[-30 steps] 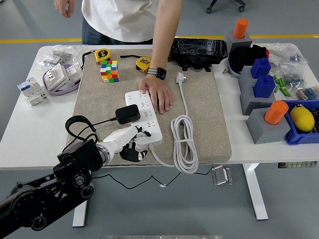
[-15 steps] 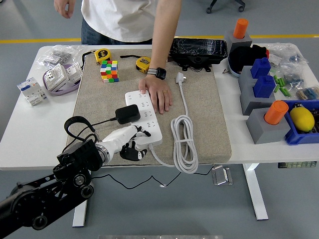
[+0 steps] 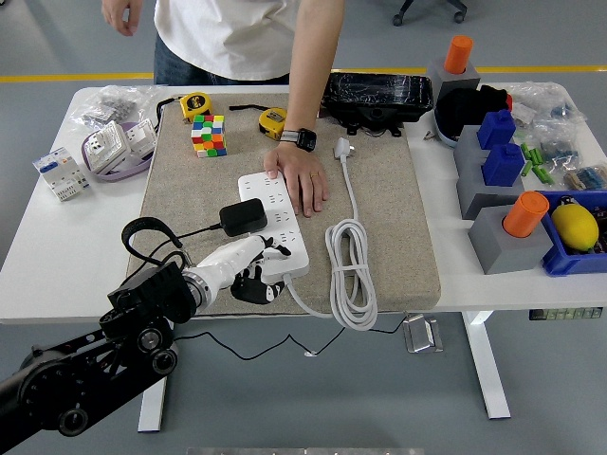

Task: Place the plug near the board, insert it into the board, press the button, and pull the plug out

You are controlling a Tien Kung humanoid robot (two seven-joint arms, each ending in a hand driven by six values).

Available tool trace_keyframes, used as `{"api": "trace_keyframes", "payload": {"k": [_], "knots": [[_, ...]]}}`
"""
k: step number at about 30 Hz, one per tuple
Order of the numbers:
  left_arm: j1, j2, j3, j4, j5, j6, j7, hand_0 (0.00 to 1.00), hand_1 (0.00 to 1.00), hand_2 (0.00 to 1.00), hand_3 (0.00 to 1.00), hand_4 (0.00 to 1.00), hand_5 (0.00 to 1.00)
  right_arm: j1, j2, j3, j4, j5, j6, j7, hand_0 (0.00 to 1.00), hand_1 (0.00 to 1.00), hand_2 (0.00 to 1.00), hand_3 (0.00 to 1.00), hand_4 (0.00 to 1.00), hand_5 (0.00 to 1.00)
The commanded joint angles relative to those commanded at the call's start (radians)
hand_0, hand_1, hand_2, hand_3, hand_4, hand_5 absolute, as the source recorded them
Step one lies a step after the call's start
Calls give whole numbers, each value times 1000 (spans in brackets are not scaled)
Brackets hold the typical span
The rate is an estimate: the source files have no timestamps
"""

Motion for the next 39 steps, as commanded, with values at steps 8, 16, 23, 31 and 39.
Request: {"api": "trace_keyframes", "payload": {"k": [8,16,23,31,39], "knots": [[3,1,6,23,7,-8,9,64,67,148,764,640,131,0,0,1,2,-1,0,0,606,626,624,550,940,479],[2,0,14,30,10,-14,14,64,66,147,755,640,135,1,0,1,2,0,0,0,610,626,624,550,940,480],[6,5,-13,-11,-19,18,-37,63,66,147,749,639,135,0,0,0,1,0,0,0,609,625,623,550,940,480],[17,14,-52,-47,-180,104,-165,93,75,157,596,776,357,1,1,0,3,-1,0,1,607,626,624,550,940,480],[37,11,-56,-11,-352,268,-339,190,188,243,436,792,352,4,1,-1,1,1,-1,1,606,626,624,550,940,481]]}}
